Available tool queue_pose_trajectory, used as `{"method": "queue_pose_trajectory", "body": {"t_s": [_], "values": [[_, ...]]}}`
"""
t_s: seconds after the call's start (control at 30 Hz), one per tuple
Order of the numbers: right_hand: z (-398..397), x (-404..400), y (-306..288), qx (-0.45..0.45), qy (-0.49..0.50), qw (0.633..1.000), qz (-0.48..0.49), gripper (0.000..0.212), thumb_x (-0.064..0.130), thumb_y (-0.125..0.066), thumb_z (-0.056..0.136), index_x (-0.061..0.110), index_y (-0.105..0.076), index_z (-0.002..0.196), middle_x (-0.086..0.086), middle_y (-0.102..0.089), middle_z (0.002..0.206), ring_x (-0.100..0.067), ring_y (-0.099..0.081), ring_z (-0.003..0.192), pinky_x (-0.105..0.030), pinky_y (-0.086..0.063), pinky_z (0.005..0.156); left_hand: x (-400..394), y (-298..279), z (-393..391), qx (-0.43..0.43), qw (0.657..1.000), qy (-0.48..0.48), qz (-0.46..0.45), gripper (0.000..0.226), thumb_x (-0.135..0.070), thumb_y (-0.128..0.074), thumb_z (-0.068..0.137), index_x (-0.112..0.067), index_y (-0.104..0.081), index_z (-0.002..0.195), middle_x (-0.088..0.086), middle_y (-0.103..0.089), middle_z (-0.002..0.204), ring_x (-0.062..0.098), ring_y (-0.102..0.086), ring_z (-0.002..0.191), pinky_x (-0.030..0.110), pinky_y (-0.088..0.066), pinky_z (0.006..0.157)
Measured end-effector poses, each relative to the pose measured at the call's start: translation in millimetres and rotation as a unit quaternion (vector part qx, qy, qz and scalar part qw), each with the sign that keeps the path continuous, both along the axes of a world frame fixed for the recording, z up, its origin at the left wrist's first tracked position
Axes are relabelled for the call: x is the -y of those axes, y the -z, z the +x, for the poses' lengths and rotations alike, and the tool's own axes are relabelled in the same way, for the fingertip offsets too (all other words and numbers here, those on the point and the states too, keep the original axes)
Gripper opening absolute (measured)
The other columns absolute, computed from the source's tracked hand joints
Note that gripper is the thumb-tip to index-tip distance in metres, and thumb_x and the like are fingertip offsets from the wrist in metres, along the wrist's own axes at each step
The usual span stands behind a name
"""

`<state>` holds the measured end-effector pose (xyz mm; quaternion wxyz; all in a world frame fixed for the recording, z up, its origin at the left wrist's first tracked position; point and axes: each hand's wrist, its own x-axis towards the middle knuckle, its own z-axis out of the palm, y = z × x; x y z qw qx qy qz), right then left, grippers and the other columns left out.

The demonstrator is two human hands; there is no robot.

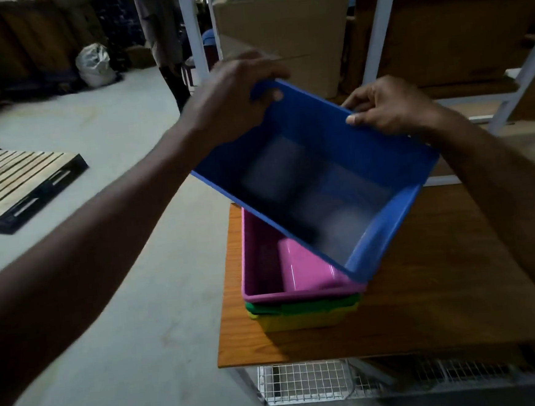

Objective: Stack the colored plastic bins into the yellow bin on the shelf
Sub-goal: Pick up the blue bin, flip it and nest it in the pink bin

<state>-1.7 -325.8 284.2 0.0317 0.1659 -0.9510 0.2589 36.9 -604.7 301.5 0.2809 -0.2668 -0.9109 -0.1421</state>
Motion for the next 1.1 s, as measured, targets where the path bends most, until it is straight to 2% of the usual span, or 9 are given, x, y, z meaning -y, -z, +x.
{"method": "queue_pose_trajectory", "body": {"t_s": [0.17, 0.37, 0.47, 0.6, 0.7, 0.8, 0.87, 0.97, 1.1], "values": [[-6.8, 3.2, -21.3, 0.000, -0.060, 0.998, 0.019, 0.028, 0.018, -0.067, 0.100, 0.024, -0.071, 0.127, -0.001, -0.071, 0.129, -0.019, -0.066, 0.118, -0.045, -0.053, 0.102, -37.1, -7.7, -23.7, 0.080, 0.975, 0.031, -0.204, 0.052, -0.030, -0.060, 0.104, -0.022, -0.050, 0.154, 0.007, -0.055, 0.155, 0.030, -0.046, 0.145, 0.049, -0.038, 0.117], [-1.9, 6.9, -37.4, -0.027, -0.084, 0.995, 0.038, 0.028, 0.019, -0.066, 0.101, 0.023, -0.070, 0.128, 0.003, -0.070, 0.122, -0.009, -0.064, 0.107, -0.029, -0.049, 0.085, -47.8, -23.6, -30.4, 0.070, 0.975, 0.002, -0.209, 0.038, -0.039, -0.063, 0.100, -0.030, -0.065, 0.138, 0.004, -0.070, 0.127, 0.027, -0.067, 0.107, 0.039, -0.049, 0.069], [7.2, 11.9, -37.6, -0.070, -0.074, 0.994, 0.044, 0.023, 0.024, -0.068, 0.099, 0.025, -0.074, 0.121, 0.005, -0.071, 0.115, -0.007, -0.063, 0.100, -0.026, -0.048, 0.079, -44.9, -23.5, -26.8, 0.090, 0.982, -0.024, -0.167, 0.031, -0.039, -0.064, 0.100, -0.030, -0.072, 0.129, -0.004, -0.071, 0.117, 0.017, -0.064, 0.097, 0.036, -0.043, 0.070], [14.1, 3.6, -28.0, -0.178, -0.018, 0.983, 0.050, 0.027, 0.036, -0.067, 0.099, 0.030, -0.072, 0.125, 0.001, -0.071, 0.131, -0.020, -0.059, 0.120, -0.046, -0.042, 0.104, -31.8, -15.4, -20.1, 0.131, 0.986, -0.055, -0.093, 0.029, -0.041, -0.070, 0.095, -0.028, -0.079, 0.119, 0.004, -0.078, 0.114, 0.026, -0.070, 0.100, 0.039, -0.055, 0.083], [25.7, -11.6, -18.0, -0.231, 0.051, 0.969, 0.064, 0.040, 0.046, -0.063, 0.096, 0.034, -0.065, 0.134, -0.001, -0.057, 0.146, -0.032, -0.044, 0.135, -0.048, -0.033, 0.104, -14.6, -3.2, -16.7, 0.164, 0.982, -0.091, -0.032, 0.027, -0.033, -0.072, 0.097, -0.015, -0.080, 0.116, 0.006, -0.076, 0.104, 0.020, -0.065, 0.091, 0.028, -0.043, 0.074], [49.9, -28.6, -0.2, -0.271, 0.172, 0.947, -0.018, 0.044, 0.045, -0.061, 0.097, 0.028, -0.061, 0.137, -0.009, -0.050, 0.148, -0.034, -0.043, 0.135, -0.039, -0.036, 0.097, 5.7, 14.3, -7.1, 0.221, 0.964, -0.119, 0.089, 0.023, -0.027, -0.072, 0.097, -0.009, -0.082, 0.108, 0.005, -0.074, 0.093, 0.020, -0.068, 0.081, 0.030, -0.050, 0.066], [64.0, -34.1, 16.9, -0.214, 0.215, 0.946, -0.117, 0.049, 0.044, -0.063, 0.098, 0.026, -0.055, 0.143, -0.009, -0.047, 0.150, -0.025, -0.048, 0.131, -0.032, -0.040, 0.091, 18.3, 25.8, 0.3, 0.251, 0.940, -0.133, 0.190, 0.019, -0.025, -0.073, 0.096, -0.010, -0.082, 0.103, 0.006, -0.075, 0.092, 0.013, -0.070, 0.072, 0.024, -0.053, 0.056], [78.1, -27.1, 42.9, 0.011, 0.152, 0.939, -0.307, 0.049, 0.048, -0.065, 0.098, 0.027, -0.054, 0.141, -0.002, -0.061, 0.136, -0.020, -0.066, 0.113, -0.038, -0.058, 0.080, 25.0, 42.4, 11.5, 0.266, 0.911, -0.155, 0.274, 0.019, -0.024, -0.075, 0.095, -0.007, -0.081, 0.097, 0.006, -0.073, 0.082, 0.003, -0.061, 0.052, 0.016, -0.043, 0.043], [85.4, -14.0, 67.9, 0.098, 0.128, 0.905, -0.394, 0.028, 0.041, -0.056, 0.105, 0.023, -0.064, 0.126, 0.001, -0.070, 0.119, -0.023, -0.071, 0.102, -0.036, -0.058, 0.072, 25.2, 60.9, 28.2, 0.270, 0.897, -0.174, 0.305, 0.027, -0.027, -0.074, 0.095, -0.001, -0.080, 0.095, 0.017, -0.072, 0.083, 0.017, -0.060, 0.062, 0.023, -0.046, 0.047]]}}
